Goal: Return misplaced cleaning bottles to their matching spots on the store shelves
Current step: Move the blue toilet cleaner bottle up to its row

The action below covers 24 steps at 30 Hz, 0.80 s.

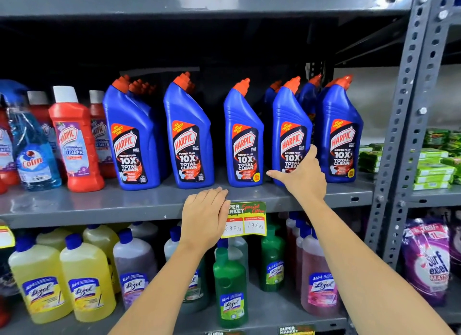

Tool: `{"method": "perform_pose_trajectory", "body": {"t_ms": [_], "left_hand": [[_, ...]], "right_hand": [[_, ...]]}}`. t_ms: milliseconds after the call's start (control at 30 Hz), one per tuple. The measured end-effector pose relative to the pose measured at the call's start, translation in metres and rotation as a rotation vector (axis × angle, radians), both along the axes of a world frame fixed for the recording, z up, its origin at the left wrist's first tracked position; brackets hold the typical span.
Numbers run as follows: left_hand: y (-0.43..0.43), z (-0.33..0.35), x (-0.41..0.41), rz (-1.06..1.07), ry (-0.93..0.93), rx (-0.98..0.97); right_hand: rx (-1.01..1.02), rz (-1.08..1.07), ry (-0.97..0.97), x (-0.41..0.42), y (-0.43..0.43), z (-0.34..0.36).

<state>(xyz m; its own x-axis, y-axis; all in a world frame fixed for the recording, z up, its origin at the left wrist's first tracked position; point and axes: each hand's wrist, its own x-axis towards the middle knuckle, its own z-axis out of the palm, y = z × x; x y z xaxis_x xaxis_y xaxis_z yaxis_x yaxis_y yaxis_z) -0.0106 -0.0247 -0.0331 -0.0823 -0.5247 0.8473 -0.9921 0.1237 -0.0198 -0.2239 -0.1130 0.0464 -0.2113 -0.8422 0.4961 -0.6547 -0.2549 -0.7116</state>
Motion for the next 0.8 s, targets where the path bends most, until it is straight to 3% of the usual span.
{"method": "perform_pose_trajectory", "body": {"t_ms": [367,433,500,600,800], "left_hand": [[0.007,0.003,-0.002,-0.021,0.052,0.062],[0.015,-0.001,-0.001,-0.087,0.083,0.031],[0.025,-0.016,0.0,-0.133,0.13,-0.05],[0.043,-0.062,0.006,-0.058,0.183,-0.135],[0.066,-0.157,0.014,-0.061,0.214,0.257]], "right_hand": [[-0.062,0.039,-0.025,-0.004,0.003,-0.009],[-0.207,0.109,-0.154,-0.008,0.012,-0.022],[-0.476,0.141,-0.32,-0.008,0.028,-0.043],[-0.723,0.094,-0.36,-0.002,0.051,-0.097],[-0.378,0.279,-0.272,0.031,0.068,-0.191]]}}
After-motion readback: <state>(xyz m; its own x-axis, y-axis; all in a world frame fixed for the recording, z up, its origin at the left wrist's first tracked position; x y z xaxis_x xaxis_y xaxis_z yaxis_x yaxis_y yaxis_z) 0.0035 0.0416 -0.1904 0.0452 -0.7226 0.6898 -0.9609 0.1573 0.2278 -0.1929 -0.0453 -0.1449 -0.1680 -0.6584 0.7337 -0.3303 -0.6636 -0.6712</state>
